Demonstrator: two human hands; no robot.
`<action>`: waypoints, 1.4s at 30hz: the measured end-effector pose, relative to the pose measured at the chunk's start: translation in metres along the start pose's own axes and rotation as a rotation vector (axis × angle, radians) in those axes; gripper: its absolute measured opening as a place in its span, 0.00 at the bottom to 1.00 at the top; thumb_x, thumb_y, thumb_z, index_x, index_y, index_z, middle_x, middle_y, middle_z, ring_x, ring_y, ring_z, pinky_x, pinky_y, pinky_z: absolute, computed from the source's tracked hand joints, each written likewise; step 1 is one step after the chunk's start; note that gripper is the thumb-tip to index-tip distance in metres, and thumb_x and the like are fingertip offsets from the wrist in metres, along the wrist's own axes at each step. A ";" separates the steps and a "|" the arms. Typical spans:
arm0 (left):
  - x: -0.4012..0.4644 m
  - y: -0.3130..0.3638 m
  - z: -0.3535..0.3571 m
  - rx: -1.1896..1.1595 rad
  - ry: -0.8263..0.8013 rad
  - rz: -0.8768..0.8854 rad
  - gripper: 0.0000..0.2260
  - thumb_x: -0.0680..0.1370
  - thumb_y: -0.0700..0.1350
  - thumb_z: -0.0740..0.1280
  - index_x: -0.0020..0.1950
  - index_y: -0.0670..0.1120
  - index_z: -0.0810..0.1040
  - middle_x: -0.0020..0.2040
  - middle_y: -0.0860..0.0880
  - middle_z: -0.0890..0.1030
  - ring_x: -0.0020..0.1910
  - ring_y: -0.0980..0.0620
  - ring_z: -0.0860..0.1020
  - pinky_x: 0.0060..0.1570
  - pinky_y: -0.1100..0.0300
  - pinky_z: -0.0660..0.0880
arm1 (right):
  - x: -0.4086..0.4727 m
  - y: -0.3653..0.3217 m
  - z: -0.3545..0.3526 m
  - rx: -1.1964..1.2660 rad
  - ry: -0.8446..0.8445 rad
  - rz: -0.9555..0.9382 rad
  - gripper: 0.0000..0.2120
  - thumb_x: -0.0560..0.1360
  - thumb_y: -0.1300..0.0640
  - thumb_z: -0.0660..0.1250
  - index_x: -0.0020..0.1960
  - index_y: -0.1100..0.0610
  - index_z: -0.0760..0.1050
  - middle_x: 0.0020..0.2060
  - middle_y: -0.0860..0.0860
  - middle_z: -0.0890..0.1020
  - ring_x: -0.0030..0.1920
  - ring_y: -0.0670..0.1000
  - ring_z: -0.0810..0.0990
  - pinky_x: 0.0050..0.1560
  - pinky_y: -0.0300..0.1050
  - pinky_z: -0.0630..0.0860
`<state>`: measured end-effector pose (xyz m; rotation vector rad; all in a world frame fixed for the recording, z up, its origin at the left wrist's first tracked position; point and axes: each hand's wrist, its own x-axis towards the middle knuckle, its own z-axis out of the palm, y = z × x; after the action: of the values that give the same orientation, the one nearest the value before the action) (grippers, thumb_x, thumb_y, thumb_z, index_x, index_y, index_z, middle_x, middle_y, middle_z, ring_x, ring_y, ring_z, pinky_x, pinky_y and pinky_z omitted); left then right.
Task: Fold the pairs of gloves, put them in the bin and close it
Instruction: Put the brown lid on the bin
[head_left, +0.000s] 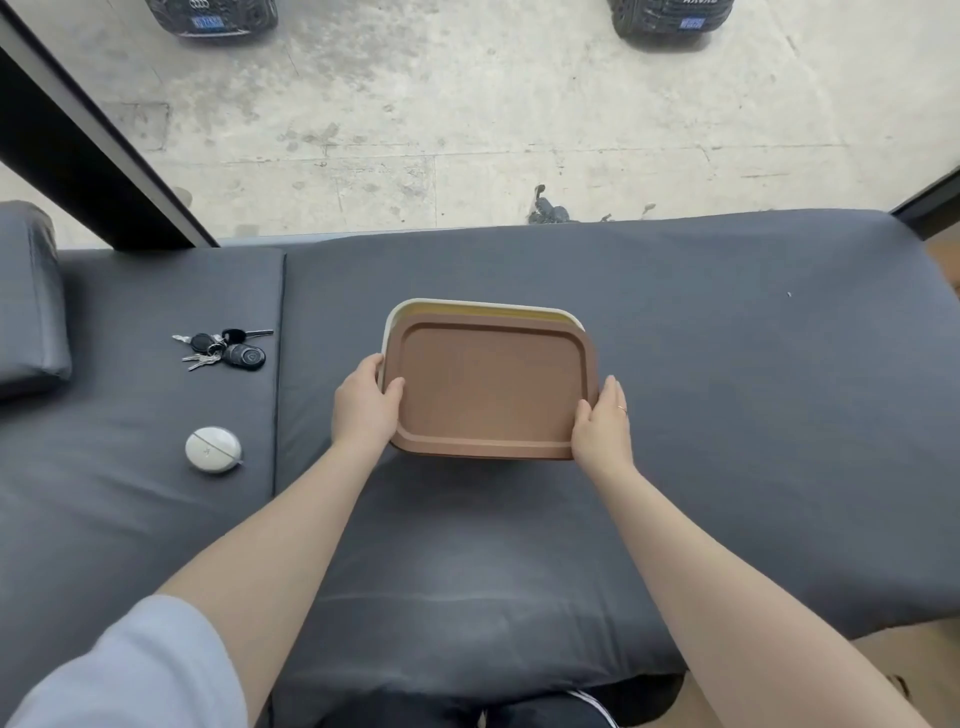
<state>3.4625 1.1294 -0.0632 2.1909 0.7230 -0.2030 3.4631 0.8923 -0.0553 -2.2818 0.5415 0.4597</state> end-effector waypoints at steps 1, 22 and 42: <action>0.001 0.000 0.001 0.005 0.011 0.009 0.19 0.78 0.44 0.62 0.69 0.44 0.68 0.65 0.44 0.74 0.64 0.45 0.72 0.60 0.54 0.68 | 0.005 0.000 -0.001 0.116 -0.062 0.096 0.25 0.81 0.58 0.49 0.76 0.58 0.48 0.75 0.54 0.57 0.74 0.56 0.57 0.71 0.49 0.57; 0.082 0.048 0.013 0.119 -0.065 0.201 0.15 0.79 0.45 0.60 0.65 0.47 0.73 0.61 0.43 0.75 0.61 0.45 0.72 0.54 0.62 0.63 | 0.091 -0.053 -0.001 -0.071 -0.036 -0.134 0.18 0.79 0.52 0.57 0.67 0.53 0.66 0.64 0.56 0.68 0.64 0.57 0.68 0.62 0.50 0.67; 0.071 0.020 0.022 0.150 0.056 0.248 0.13 0.81 0.47 0.54 0.59 0.43 0.73 0.55 0.44 0.76 0.53 0.43 0.74 0.46 0.56 0.67 | 0.103 -0.035 0.013 0.073 0.005 -0.287 0.10 0.77 0.51 0.62 0.55 0.52 0.76 0.48 0.48 0.72 0.56 0.53 0.73 0.53 0.44 0.70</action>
<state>3.5346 1.1338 -0.0907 2.4140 0.4728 -0.0703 3.5657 0.8992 -0.0922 -2.2447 0.2221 0.2876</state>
